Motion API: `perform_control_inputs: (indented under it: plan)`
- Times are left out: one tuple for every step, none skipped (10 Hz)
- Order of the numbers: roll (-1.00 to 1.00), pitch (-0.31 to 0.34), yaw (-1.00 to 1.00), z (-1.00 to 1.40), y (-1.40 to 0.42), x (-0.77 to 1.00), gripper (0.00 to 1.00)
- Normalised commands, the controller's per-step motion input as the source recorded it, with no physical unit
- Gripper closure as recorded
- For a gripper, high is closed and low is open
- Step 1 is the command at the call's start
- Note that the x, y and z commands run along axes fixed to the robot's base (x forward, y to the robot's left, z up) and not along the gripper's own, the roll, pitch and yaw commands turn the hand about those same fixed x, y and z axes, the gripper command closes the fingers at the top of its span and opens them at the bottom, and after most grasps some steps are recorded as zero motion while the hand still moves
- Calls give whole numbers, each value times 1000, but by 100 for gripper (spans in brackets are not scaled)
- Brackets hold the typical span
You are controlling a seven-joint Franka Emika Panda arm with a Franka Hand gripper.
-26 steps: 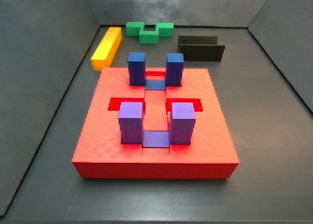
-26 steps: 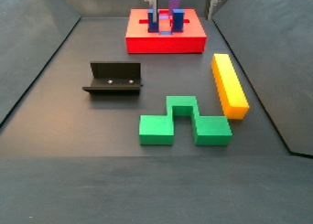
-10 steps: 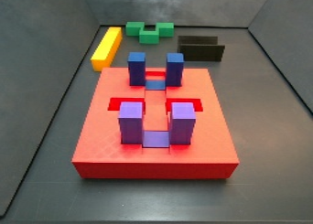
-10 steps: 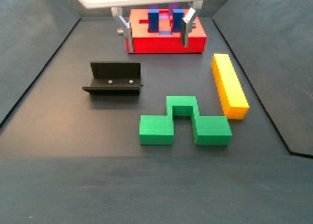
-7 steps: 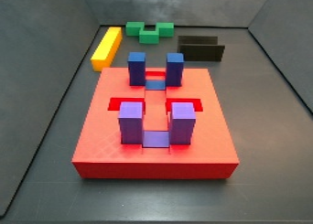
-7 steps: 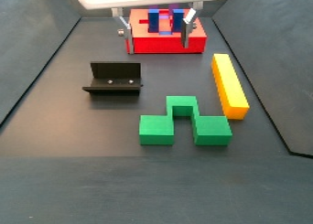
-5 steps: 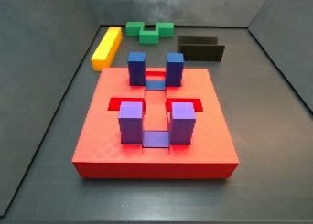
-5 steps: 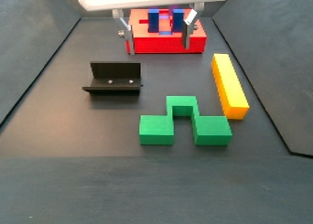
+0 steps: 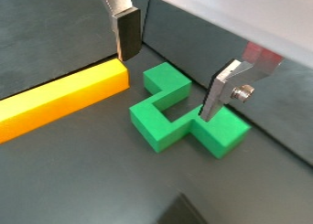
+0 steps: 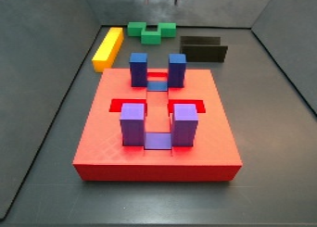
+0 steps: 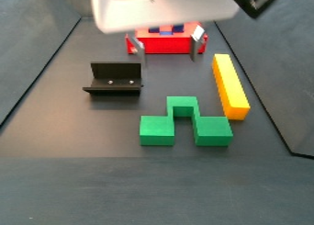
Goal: Pick up the yellow object. Move up. Move to above the board. Insert the yellow object.
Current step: Pick up the yellow object.
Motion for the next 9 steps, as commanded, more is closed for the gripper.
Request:
perform_control_inputs:
  plan:
    - [107, 27, -134, -80, -103, -289, 0]
    - [317, 0, -51, 0, -631, -220, 0]
    - [407, 0, -9, -166, -806, -211, 0]
    - [317, -36, -6, -406, -734, -574, 0]
    - [209, -100, -14, -357, -523, -783, 0]
    - [146, -109, -57, -214, -374, -911, 0]
    - [110, -141, -111, -57, -286, -897, 0]
    - [53, -164, -243, 46, -111, -823, 0]
    - [0, -193, -263, 40, -9, -809, 0]
